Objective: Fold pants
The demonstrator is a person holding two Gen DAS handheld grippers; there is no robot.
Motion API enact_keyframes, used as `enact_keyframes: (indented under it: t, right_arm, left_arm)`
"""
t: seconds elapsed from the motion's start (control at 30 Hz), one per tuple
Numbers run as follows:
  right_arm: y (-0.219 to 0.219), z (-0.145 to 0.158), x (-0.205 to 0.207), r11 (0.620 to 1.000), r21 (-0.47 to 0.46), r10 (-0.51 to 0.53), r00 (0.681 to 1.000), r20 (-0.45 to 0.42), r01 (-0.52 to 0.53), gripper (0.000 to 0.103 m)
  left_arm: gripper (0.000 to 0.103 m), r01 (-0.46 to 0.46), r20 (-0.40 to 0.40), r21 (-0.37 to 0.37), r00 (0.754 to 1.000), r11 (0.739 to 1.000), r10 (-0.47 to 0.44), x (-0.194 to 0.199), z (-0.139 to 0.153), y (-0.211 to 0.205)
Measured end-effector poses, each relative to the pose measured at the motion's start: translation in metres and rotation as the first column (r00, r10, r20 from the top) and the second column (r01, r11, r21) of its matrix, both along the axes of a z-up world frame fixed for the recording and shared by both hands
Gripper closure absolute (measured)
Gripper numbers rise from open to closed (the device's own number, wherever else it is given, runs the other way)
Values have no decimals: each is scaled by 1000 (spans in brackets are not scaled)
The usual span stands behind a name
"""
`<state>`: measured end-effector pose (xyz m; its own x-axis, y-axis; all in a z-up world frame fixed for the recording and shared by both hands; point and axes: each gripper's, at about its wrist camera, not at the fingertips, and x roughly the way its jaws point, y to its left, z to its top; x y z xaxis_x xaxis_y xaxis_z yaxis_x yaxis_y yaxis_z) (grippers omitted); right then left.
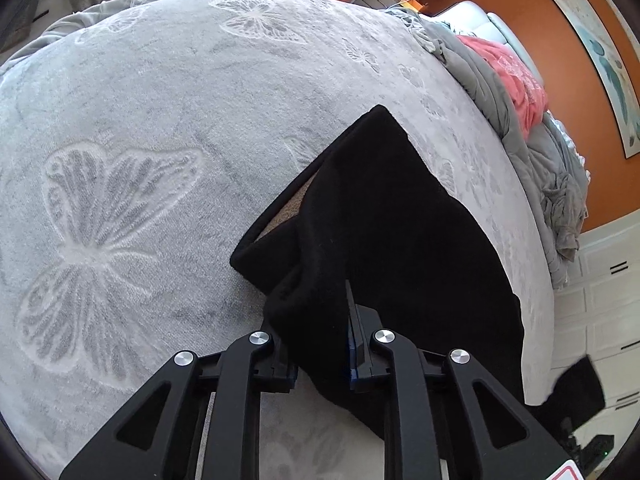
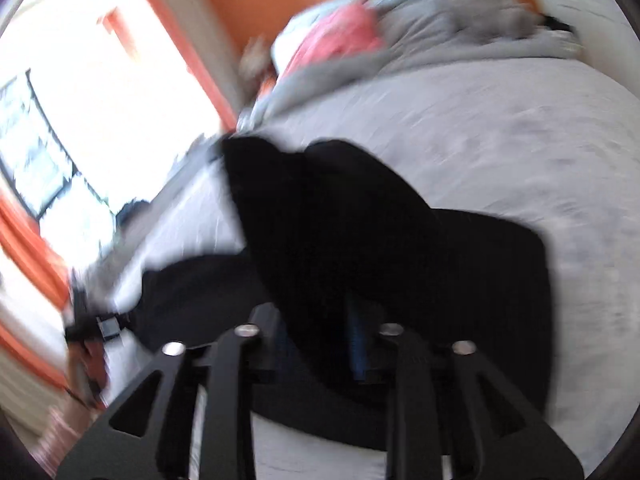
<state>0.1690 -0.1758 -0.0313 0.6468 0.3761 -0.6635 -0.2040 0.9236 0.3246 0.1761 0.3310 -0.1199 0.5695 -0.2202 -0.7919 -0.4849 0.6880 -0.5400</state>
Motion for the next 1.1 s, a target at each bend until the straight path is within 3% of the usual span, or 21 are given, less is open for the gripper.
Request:
enact_keyframes:
  t: [0.07,0.13,0.2,0.23,0.3,0.4,0.5,0.6,0.67,0.7,0.73,0.87,0.97,1.03,1.1]
  right_arm:
    - [56,-31,-2,984,-163,72,997,-40,-78,65]
    - [65,-31,-15,983,-166,79,996,-28,-83,65]
    - [42,-15,-31,993,-117,23,1000,2,-23,58]
    - [22,-8,-40,995,-99,-29,999,20,31,42]
    - [-34,1,-56,974,-109,-196,980,41,200,22]
    - [-99,-21,-70,930,-135,-351,936,-35,343,21]
    - [-144,-57,-66,920,5,-384,904,-189,392,21]
    - [-146,-80,-59,916,124,-345,908,-239,381,21]
    - [-133,-83,-50,921,108,-348,915,-203,374,28]
    - [-124,-82,-49,929,118,-321,924,-210,350,63]
    - [-121,-81,-46,928,131,-313,922,-229,348,75]
    - [-121,-25,-61,935,199,-268,952,-145,294,84]
    - [-122,17,-94,957,167,-228,970,-86,239,84]
    - [-129,20,-113,957,126,-249,964,-90,259,83]
    - [-141,-2,-133,960,74,-259,957,-129,270,78]
  left_arm:
    - [84,7,0,-16,1000,1000,-7,-3,-1,3]
    - [84,25,-1,-20,1000,999,-25,-5,3,5]
    - [83,50,6,-2,999,999,-50,-6,9,5]
    - [82,63,13,10,998,998,-64,-7,10,5]
    - [82,68,22,7,997,998,-68,-9,9,5]
    - [82,46,28,-10,999,999,-46,-11,2,4]
    - [79,19,38,-27,999,999,-18,-14,-3,2]
    - [76,1,35,-39,999,999,0,-14,-4,2]
    - [75,-8,27,-36,1000,999,9,-12,-3,1]
    - [76,-5,29,-30,1000,1000,6,-10,-2,0]
    - [89,-6,31,-26,1000,1000,6,-8,-1,-1]
    - [93,17,94,-66,995,998,-11,-16,31,3]
    - [93,73,124,-115,991,991,-58,-33,58,4]
    - [93,93,101,-86,991,992,-84,-49,65,1]
    - [92,98,63,-106,994,990,-91,-64,53,-2]
